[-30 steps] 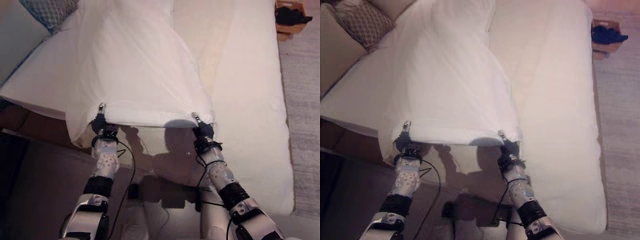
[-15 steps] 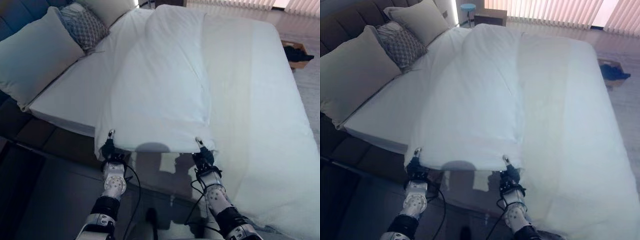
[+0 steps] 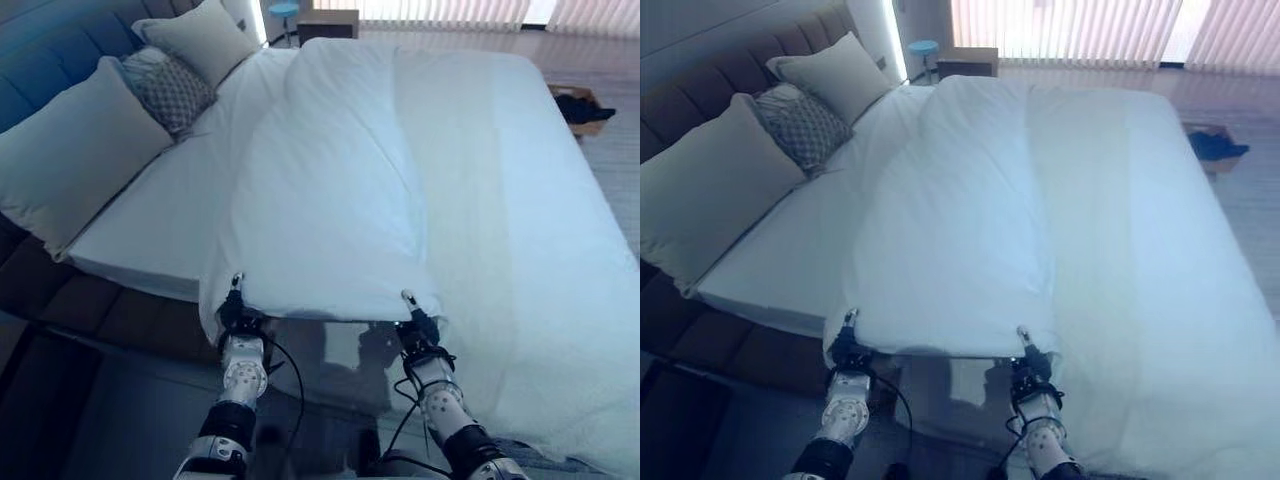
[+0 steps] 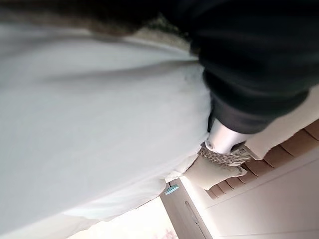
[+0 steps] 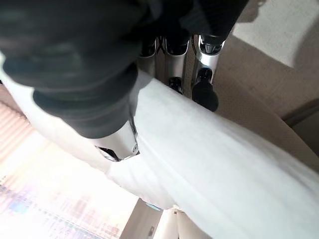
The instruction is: Make the bed
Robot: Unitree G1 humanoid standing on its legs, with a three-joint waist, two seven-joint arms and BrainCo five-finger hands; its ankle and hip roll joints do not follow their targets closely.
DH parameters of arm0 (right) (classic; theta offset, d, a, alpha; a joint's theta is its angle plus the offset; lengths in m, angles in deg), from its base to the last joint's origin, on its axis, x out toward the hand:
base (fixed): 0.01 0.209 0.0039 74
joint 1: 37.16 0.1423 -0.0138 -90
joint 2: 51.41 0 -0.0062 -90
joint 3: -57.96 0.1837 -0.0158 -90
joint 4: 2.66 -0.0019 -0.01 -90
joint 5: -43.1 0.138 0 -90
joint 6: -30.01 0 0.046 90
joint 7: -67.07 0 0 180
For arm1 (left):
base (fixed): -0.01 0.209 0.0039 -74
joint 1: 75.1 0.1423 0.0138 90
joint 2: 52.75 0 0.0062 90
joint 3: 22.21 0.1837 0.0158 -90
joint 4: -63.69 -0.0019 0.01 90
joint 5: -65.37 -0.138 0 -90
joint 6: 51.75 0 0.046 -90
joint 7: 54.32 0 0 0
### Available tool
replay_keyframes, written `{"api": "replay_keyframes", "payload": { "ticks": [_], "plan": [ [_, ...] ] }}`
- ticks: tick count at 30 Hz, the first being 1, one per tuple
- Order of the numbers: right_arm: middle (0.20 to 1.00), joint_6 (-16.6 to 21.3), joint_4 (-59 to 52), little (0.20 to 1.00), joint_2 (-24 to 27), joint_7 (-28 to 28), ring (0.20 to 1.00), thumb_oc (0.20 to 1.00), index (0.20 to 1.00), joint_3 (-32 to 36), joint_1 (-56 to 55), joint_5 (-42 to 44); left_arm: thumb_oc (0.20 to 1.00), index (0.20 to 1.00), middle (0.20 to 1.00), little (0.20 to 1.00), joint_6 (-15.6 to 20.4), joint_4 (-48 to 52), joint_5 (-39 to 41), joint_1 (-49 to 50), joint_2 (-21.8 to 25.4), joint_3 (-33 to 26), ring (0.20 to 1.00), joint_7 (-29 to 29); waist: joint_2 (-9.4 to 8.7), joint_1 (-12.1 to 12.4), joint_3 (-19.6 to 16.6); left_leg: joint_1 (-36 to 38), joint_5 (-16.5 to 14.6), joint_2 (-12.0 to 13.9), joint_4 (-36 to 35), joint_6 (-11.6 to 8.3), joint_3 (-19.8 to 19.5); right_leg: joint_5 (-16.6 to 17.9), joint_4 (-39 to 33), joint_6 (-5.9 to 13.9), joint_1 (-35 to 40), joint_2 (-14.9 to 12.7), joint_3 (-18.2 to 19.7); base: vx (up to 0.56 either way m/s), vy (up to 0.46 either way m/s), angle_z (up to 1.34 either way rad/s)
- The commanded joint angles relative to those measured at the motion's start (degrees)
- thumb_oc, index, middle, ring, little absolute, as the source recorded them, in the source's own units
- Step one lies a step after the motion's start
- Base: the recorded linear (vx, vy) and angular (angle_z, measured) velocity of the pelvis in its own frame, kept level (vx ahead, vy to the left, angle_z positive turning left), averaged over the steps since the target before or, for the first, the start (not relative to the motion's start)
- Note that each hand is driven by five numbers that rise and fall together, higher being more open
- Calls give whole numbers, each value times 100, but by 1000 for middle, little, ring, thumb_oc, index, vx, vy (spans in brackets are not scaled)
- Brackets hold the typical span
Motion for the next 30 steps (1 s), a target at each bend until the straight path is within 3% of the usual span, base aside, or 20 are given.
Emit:
{"api": "replay_keyframes", "payload": {
  "ticks": [1,2,3,4,5,7,9,10,12,14,17,19,20,22,24,25,26,30],
  "plan": [
    [200,209,-1,200,206,115,200,200,200,337,-93,60,200,200,200,200,696,455,205,167,872,-878,200,2,-199,375,-607,294,172,-524,-115,65,-227,441,-431,985,321,-1432,936,67,776,-89],
    [200,64,-54,200,239,85,200,200,200,347,-227,-115,200,200,200,200,603,337,130,217,842,-767,200,-70,-257,351,-645,417,-276,-841,-159,169,280,1362,-603,1128,331,-1973,798,69,778,-90],
    [200,63,-59,200,238,87,200,200,200,348,-229,-117,200,200,200,200,604,338,130,217,843,-766,200,-70,-269,359,-659,397,-251,-860,-165,178,290,1398,-634,1138,315,-1991,811,-51,781,-56],
    [200,31,-76,200,253,87,200,200,200,307,-250,-178,200,200,200,200,609,348,89,268,838,-749,200,-106,-273,399,-593,401,-323,-1038,-142,286,391,1881,-631,1049,79,-2122,766,-130,474,-24],
    [200,48,-53,200,214,71,200,200,200,271,-233,-164,200,200,200,200,628,324,66,273,854,-736,200,-101,-239,444,-512,412,-260,-1108,-280,360,593,2063,-616,965,-120,-2149,523,-190,668,-27],
    [200,92,91,200,49,39,200,200,200,253,-262,-62,200,200,200,200,612,178,-39,239,916,-728,200,-42,-136,483,-414,467,-97,-1117,-659,410,830,1812,-532,902,-215,-2061,-220,-194,603,-54],
    [200,112,135,200,12,-11,200,200,200,180,-283,0,200,200,200,200,588,206,-89,256,935,-699,200,-83,-45,413,-354,525,108,-1208,-979,508,939,1130,5,747,-300,-1392,-342,-157,544,-26],
    [200,121,181,200,-12,-45,200,200,200,147,-294,47,200,200,200,200,567,196,-154,256,956,-683,200,-87,-30,431,-330,562,191,-1267,-1094,515,1050,858,183,709,-309,-1180,-524,-149,485,19],
    [200,120,252,200,-61,-96,200,200,200,48,-327,84,200,200,200,200,527,256,-194,372,975,-808,200,-52,-44,591,-281,629,293,-1412,-1242,544,1261,309,438,558,-154,-868,-1277,-140,405,-3],
    [200,104,412,200,-124,-129,200,200,200,-18,-359,122,200,200,200,200,523,262,-193,518,950,-943,200,-5,-128,686,-263,761,331,-1541,-1351,546,1430,50,250,482,64,-527,-1457,-83,237,-66],
    [200,140,538,200,-122,-117,200,200,200,-40,-372,179,200,200,200,200,560,264,-141,659,856,-1009,200,-13,-245,726,-309,696,348,-1766,-1268,544,1542,25,-196,426,225,8,-1207,-81,131,-86],
    [200,174,574,200,-107,-45,200,200,200,-56,-365,208,200,200,200,200,567,218,-144,764,757,-1013,200,8,-269,745,-334,628,325,-1874,-1149,550,1539,82,-814,319,439,112,-964,-84,81,-18],
    [200,190,566,200,-40,-37,200,200,200,-80,-375,158,200,200,200,200,532,198,-156,840,719,-976,200,-28,-250,700,-333,511,305,-1905,-956,565,1509,91,-775,230,405,236,-690,-76,84,26],
    [200,194,555,200,-7,-13,200,200,200,-42,-451,150,200,200,200,200,537,255,-74,1001,571,-1033,200,-61,-272,727,-276,358,279,-1957,-678,495,1497,192,-936,182,461,197,-709,-95,66,43],
    [200,206,543,200,76,11,200,200,200,-26,-450,70,200,200,200,200,529,265,-23,1045,489,-1056,200,-64,-284,851,-67,-38,221,-2091,-136,455,1061,284,-923,182,370,155,-585,-153,42,19],
    [200,205,543,200,77,11,200,200,200,-26,-449,70,200,200,200,200,529,264,-23,1044,489,-1057,200,-64,-283,848,-71,-48,218,-2090,-128,455,1059,284,-921,182,365,156,-588,-168,102,9],
    [200,180,600,200,136,-7,200,200,200,58,-451,22,200,200,200,200,487,134,59,1115,377,-1102,200,-44,-318,806,-12,-104,-52,-1923,148,492,956,351,-922,280,241,-21,-599,-102,131,16],
    [200,123,749,200,175,13,200,200,200,210,-528,-36,200,200,200,200,348,-75,8,1329,286,-953,200,-53,-147,705,-181,123,172,-1699,-738,647,836,386,-1015,338,88,-18,-591,-2,176,-11]
  ]
}}
